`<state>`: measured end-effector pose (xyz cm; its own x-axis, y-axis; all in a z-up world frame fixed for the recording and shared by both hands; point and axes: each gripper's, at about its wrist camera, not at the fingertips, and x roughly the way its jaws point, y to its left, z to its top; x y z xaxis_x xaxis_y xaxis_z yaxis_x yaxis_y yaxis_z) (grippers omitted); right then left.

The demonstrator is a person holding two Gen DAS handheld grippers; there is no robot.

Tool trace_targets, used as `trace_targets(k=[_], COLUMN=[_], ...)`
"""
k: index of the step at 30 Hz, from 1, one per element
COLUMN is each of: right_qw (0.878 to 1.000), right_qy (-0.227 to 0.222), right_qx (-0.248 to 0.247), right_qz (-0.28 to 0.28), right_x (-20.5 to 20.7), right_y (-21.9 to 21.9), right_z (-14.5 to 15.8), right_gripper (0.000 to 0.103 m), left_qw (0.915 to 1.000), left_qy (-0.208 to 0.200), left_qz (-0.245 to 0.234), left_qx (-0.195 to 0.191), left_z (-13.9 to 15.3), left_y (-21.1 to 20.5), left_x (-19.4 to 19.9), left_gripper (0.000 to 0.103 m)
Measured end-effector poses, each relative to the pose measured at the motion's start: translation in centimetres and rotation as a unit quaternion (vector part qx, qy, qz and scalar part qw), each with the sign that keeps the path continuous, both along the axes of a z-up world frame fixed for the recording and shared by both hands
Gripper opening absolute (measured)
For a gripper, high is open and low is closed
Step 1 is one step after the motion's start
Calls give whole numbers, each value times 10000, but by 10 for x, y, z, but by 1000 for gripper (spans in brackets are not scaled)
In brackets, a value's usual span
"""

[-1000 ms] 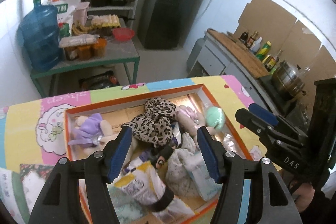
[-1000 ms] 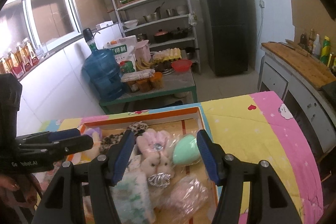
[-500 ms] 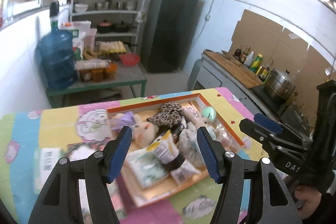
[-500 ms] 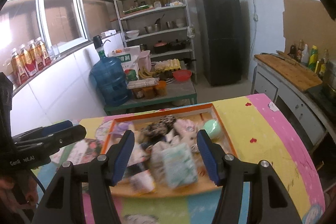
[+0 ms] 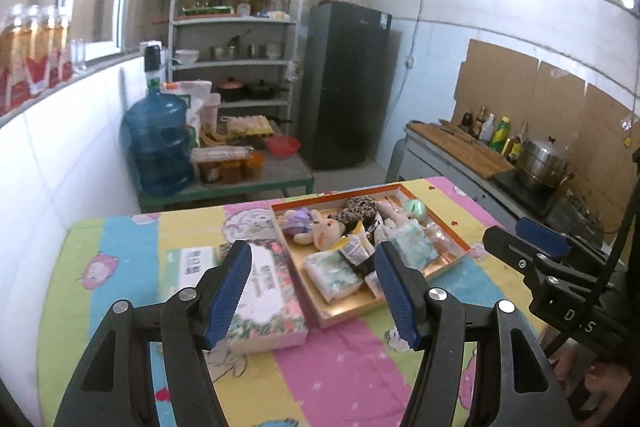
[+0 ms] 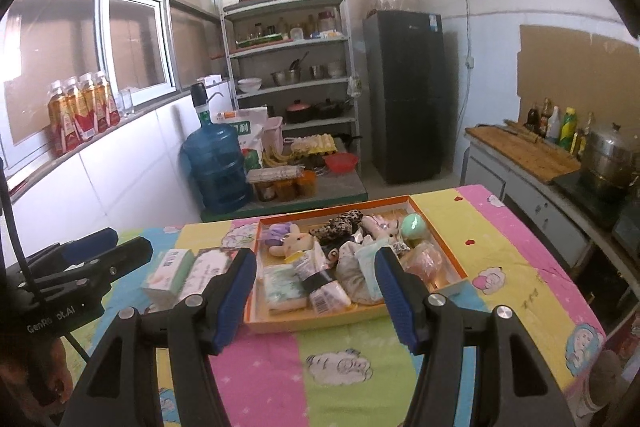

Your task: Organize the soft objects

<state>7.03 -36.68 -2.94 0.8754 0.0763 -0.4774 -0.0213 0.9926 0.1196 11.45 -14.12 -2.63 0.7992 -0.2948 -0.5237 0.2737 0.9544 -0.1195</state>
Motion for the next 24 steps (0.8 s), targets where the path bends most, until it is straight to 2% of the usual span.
trace_targets(k=[14, 24], right_qw=[9997, 9984], right_qy=[-197, -419], right_qx=[-125, -235], right_qz=[12, -288], right_x=[-81, -135], right_y=[46, 73], right_z=[18, 27], right_gripper=[62, 62], left_qw=[9993, 9977], left_qy=[-263, -455], left_qz=[261, 506], left_qx=[-44, -26], left_z=[18, 25], left_y=[41, 65], left_x=[-89, -144], left_gripper=[66, 66])
